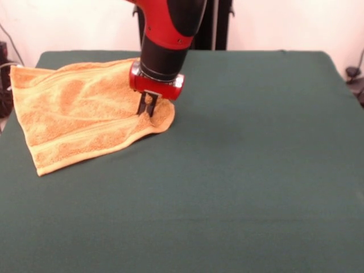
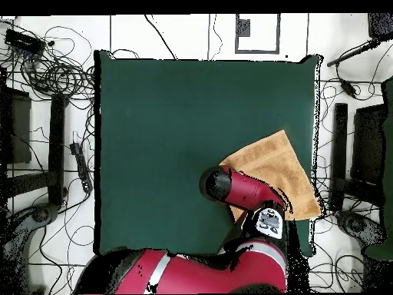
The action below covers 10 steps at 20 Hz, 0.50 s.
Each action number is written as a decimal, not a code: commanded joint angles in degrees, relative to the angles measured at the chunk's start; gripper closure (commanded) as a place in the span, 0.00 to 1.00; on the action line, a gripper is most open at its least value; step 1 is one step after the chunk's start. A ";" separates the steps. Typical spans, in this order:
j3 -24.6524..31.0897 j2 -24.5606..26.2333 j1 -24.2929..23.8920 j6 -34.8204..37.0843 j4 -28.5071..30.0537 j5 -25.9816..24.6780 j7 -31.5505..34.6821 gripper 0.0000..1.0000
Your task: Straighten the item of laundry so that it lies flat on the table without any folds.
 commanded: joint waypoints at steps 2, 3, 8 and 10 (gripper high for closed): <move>14.35 6.08 3.10 0.82 -6.52 6.26 12.38 1.00; 14.37 6.05 3.09 0.58 -6.52 6.25 12.33 1.00; 14.35 6.04 3.22 0.26 -6.75 7.07 12.84 1.00; 14.57 5.98 3.10 0.19 -6.78 7.45 13.05 1.00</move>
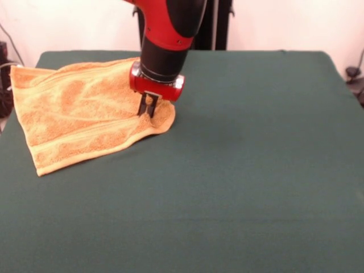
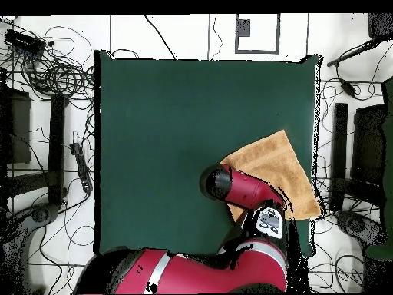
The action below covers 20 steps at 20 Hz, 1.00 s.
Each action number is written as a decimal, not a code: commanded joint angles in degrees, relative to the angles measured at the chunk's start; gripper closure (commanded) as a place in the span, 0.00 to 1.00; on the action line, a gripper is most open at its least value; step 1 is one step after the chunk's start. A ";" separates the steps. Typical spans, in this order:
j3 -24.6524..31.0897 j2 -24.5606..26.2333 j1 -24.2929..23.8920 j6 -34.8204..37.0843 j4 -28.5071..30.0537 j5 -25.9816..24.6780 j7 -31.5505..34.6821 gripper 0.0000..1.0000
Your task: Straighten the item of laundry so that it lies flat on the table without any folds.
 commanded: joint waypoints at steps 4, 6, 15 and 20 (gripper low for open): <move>14.01 6.01 3.68 -0.49 -6.97 6.98 13.51 1.00; 13.70 6.07 3.98 -0.08 -7.30 7.29 13.77 1.00; 13.76 5.97 4.03 0.34 -7.52 8.11 14.08 1.00; 13.34 5.68 4.45 2.00 -7.73 8.85 13.97 1.00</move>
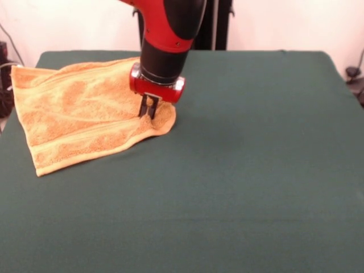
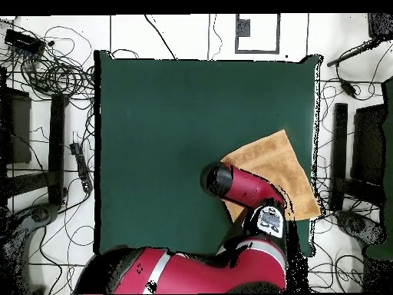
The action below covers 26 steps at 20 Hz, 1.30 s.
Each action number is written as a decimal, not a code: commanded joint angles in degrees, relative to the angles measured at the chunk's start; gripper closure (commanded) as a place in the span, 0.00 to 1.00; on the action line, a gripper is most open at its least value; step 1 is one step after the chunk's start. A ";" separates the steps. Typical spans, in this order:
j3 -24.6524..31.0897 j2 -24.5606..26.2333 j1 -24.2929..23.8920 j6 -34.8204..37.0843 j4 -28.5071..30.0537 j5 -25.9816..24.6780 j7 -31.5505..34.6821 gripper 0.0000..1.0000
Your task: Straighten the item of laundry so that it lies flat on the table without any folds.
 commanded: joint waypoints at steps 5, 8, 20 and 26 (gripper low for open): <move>13.57 4.88 4.22 1.40 -6.92 6.81 13.55 1.00; 13.30 4.92 4.51 1.46 -7.20 7.15 13.85 1.00; 14.79 3.56 3.72 3.09 -6.34 9.47 13.51 1.00; 14.80 3.44 4.01 2.56 -6.05 10.36 13.49 1.00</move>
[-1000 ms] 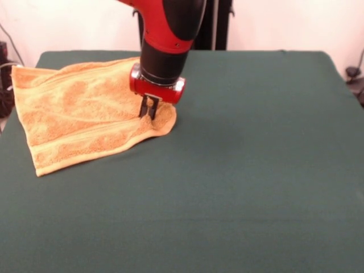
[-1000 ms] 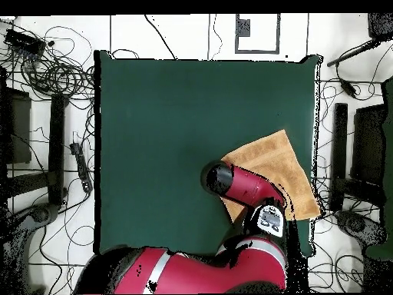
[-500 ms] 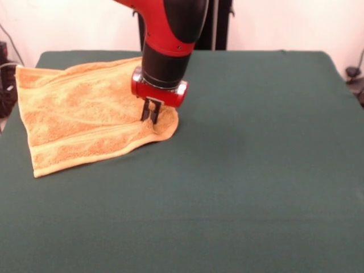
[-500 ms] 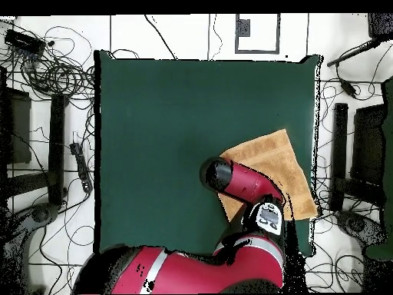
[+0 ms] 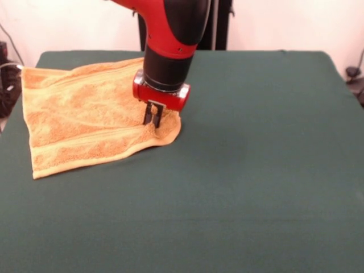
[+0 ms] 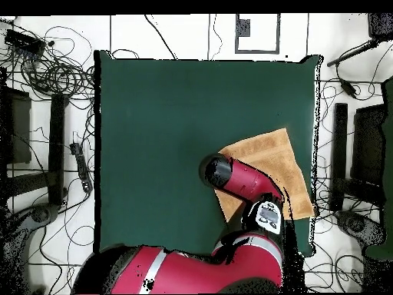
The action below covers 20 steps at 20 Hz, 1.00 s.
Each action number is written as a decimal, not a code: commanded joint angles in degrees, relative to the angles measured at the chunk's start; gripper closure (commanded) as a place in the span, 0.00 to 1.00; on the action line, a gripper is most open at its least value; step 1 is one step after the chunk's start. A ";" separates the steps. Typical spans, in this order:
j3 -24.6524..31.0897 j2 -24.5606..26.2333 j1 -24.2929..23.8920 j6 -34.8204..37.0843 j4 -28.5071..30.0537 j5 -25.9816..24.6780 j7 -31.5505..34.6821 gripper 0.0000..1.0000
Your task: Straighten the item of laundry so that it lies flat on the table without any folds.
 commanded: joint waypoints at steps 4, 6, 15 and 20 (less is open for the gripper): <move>14.67 2.67 3.34 0.90 -3.53 6.12 13.43 1.00; 14.65 2.64 3.43 0.76 -3.43 6.33 13.51 1.00; 14.79 2.38 3.42 0.72 -3.35 7.57 13.57 1.00; 15.55 1.63 3.15 -0.98 -2.16 7.85 13.47 1.00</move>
